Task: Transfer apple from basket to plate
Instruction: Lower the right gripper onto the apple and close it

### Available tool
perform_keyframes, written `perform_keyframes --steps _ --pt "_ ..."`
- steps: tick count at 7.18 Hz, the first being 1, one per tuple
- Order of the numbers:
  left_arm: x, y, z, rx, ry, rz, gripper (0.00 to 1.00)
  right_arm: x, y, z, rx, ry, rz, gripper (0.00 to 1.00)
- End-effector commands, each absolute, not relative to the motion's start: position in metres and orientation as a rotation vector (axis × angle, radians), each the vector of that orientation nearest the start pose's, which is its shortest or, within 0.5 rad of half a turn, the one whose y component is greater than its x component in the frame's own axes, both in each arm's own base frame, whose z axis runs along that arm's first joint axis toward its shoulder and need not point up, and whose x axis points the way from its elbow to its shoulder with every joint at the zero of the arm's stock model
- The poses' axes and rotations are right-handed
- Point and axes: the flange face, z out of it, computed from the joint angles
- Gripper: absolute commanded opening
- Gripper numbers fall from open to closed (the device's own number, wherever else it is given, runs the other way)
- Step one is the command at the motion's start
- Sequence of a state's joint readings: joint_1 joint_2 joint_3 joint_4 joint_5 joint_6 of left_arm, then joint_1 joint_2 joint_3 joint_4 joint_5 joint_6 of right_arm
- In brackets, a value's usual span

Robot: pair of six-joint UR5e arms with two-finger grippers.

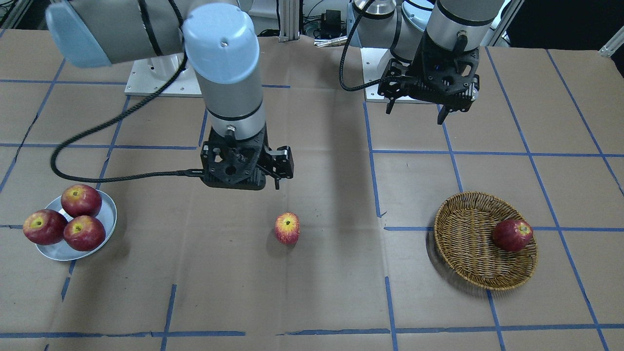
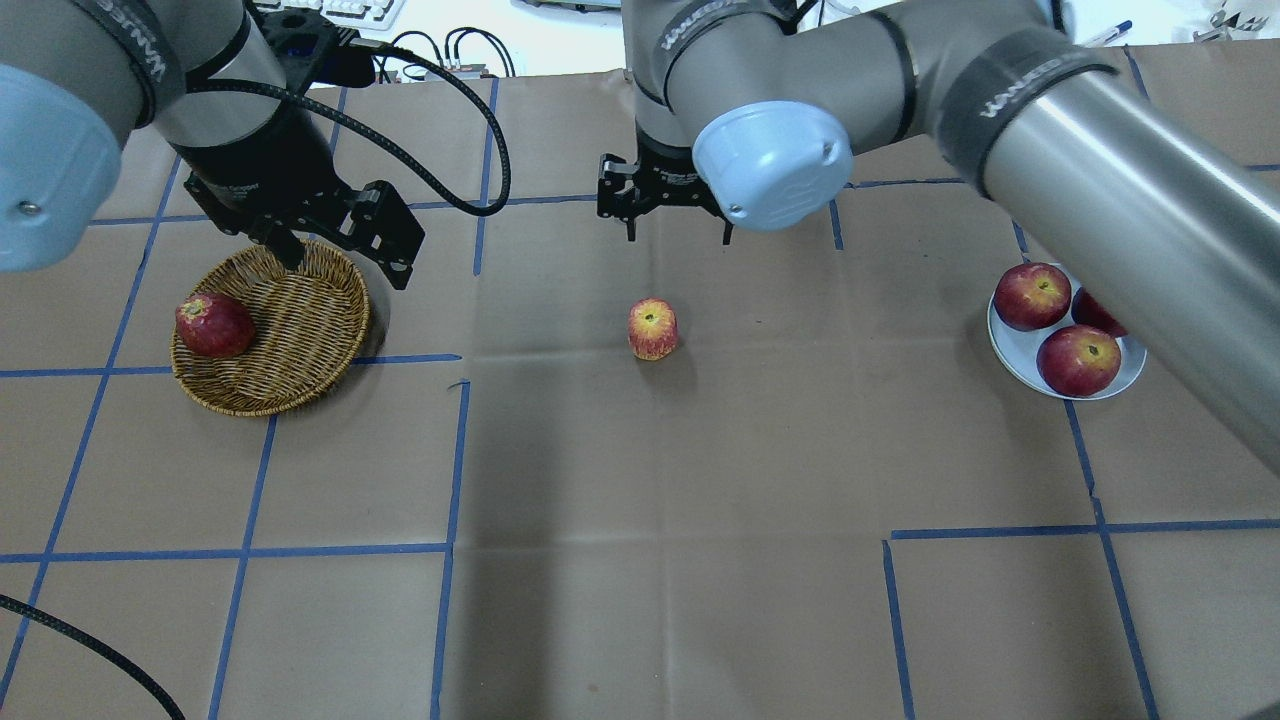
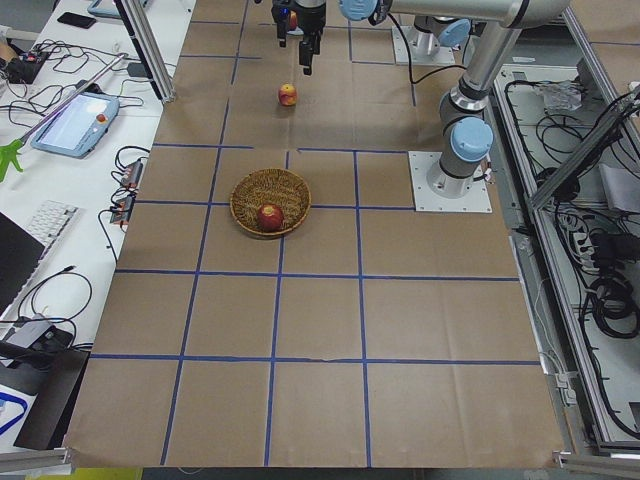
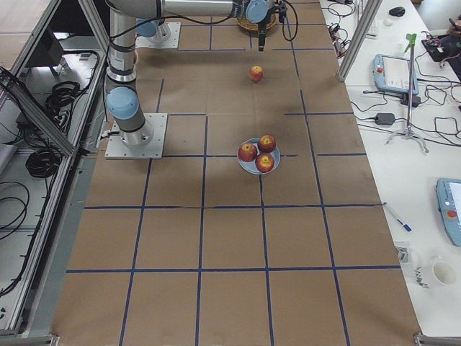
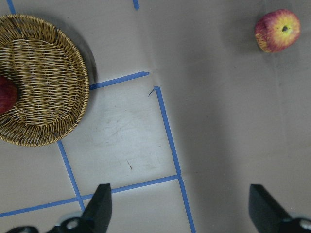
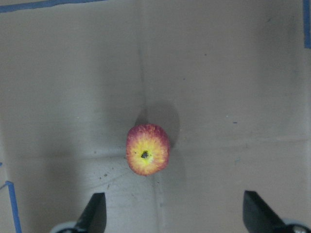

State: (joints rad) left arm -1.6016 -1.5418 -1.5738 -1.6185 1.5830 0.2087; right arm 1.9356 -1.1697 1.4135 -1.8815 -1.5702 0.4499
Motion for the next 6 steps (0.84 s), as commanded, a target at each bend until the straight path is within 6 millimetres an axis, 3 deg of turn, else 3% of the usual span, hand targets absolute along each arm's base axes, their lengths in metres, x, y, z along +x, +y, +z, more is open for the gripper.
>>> perform_keyframes --steps 1,3,6 --pt "-0.147 -0.473 0.496 0.374 3.109 0.035 0.99 0.393 -0.568 0.310 0.096 3.113 -0.095 1.00" --pt "-0.147 -0.472 0.496 0.374 3.109 0.035 0.99 0.384 -0.565 0.263 0.079 3.193 -0.072 1.00" --pt "-0.147 -0.470 0.495 0.374 3.109 0.038 0.99 0.377 -0.556 0.223 0.078 3.168 -0.126 1.00"
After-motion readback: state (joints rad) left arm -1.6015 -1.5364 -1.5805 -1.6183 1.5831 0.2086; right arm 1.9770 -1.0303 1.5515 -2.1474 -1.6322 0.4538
